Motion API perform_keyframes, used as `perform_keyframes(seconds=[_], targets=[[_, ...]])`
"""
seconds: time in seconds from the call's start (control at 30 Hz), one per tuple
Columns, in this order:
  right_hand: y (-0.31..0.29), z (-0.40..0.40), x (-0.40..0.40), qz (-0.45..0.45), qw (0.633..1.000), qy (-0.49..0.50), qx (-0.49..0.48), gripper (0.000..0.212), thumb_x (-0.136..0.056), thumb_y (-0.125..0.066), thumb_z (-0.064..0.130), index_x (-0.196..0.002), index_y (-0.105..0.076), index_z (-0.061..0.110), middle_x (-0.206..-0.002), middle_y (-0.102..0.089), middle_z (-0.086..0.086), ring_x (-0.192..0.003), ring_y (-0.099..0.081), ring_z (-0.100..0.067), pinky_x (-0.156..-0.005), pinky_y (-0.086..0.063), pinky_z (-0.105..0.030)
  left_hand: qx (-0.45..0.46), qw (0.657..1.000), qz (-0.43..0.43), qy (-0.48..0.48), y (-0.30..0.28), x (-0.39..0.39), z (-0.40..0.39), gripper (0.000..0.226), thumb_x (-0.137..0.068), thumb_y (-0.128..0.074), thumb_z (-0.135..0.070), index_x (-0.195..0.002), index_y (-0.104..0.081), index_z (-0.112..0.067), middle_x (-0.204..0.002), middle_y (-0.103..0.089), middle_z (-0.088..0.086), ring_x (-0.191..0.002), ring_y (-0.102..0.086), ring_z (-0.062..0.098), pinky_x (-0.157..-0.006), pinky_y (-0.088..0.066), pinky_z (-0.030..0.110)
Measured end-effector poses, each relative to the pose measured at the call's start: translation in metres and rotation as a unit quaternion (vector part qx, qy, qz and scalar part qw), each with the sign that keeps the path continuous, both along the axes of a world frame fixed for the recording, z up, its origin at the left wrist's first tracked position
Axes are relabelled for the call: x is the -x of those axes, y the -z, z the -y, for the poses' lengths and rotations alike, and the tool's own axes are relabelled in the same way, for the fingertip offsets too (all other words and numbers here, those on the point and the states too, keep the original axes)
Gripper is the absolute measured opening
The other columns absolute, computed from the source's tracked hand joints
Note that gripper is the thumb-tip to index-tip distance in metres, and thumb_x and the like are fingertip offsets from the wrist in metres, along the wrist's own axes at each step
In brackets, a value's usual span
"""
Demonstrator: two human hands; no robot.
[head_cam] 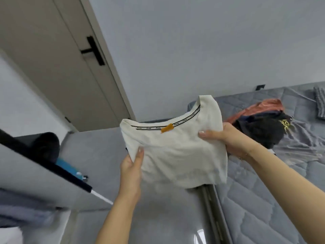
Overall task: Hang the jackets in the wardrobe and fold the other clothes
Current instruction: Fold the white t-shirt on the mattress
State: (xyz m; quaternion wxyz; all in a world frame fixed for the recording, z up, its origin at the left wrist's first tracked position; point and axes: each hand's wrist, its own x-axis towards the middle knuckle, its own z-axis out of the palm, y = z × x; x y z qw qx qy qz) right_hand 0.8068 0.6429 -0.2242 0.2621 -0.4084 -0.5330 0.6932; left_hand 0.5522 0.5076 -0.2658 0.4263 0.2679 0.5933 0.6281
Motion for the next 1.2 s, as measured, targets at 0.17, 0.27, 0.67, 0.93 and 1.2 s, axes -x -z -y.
perform_keyframes(seconds=[0.17, 0.27, 0.67, 0.93, 1.2], targets=[[-0.088, -0.009, 0.119, -0.039, 0.991, -0.121, -0.048, 0.04, -0.07, -0.086, 0.027, -0.105, -0.075, 0.012, -0.11, -0.072, -0.013, -0.099, -0.071, -0.03, -0.075, -0.058, -0.036, -0.05, 0.992, -0.057, -0.101, -0.102, 0.09, 0.045, 0.038, -0.083, -0.065, -0.045, -0.11, -0.071, -0.018, -0.111, -0.073, 0.006, -0.108, -0.068, 0.024, -0.1, -0.049, 0.047], [-0.133, -0.003, 0.183, -0.072, 0.973, -0.208, -0.072, 0.04, -0.072, -0.085, 0.031, -0.107, -0.074, 0.016, -0.112, -0.072, -0.01, -0.102, -0.07, -0.029, -0.074, -0.059, -0.034, -0.077, 0.981, -0.077, -0.163, -0.153, 0.128, 0.085, 0.042, -0.081, -0.067, -0.042, -0.114, -0.07, -0.016, -0.112, -0.073, 0.005, -0.105, -0.069, 0.021, -0.092, -0.054, 0.039], [-0.285, 0.104, 0.419, -0.199, 0.87, -0.433, -0.124, 0.032, -0.079, -0.078, 0.024, -0.107, -0.074, 0.008, -0.11, -0.073, -0.012, -0.1, -0.071, -0.03, -0.074, -0.06, -0.034, -0.125, 0.893, -0.18, -0.394, -0.311, 0.227, 0.262, 0.038, -0.087, -0.066, -0.035, -0.118, -0.067, -0.012, -0.11, -0.074, 0.006, -0.101, -0.071, 0.021, -0.079, -0.058, 0.03], [-0.355, 0.219, 0.56, -0.257, 0.824, -0.485, -0.145, 0.034, -0.079, -0.077, 0.022, -0.109, -0.072, 0.006, -0.106, -0.074, -0.012, -0.097, -0.072, -0.03, -0.071, -0.06, -0.034, -0.149, 0.837, -0.231, -0.474, -0.38, 0.306, 0.379, 0.037, -0.086, -0.067, -0.037, -0.114, -0.07, -0.013, -0.108, -0.074, 0.007, -0.099, -0.072, 0.022, -0.074, -0.059, 0.03], [-0.425, 0.274, 0.681, -0.296, 0.797, -0.49, -0.189, 0.043, -0.07, -0.081, 0.025, -0.108, -0.072, 0.007, -0.107, -0.074, -0.011, -0.098, -0.071, -0.029, -0.074, -0.06, -0.035, -0.157, 0.801, -0.294, -0.497, -0.445, 0.405, 0.432, 0.034, -0.09, -0.064, -0.034, -0.115, -0.069, -0.011, -0.106, -0.075, 0.005, -0.099, -0.071, 0.022, -0.089, -0.055, 0.04]])
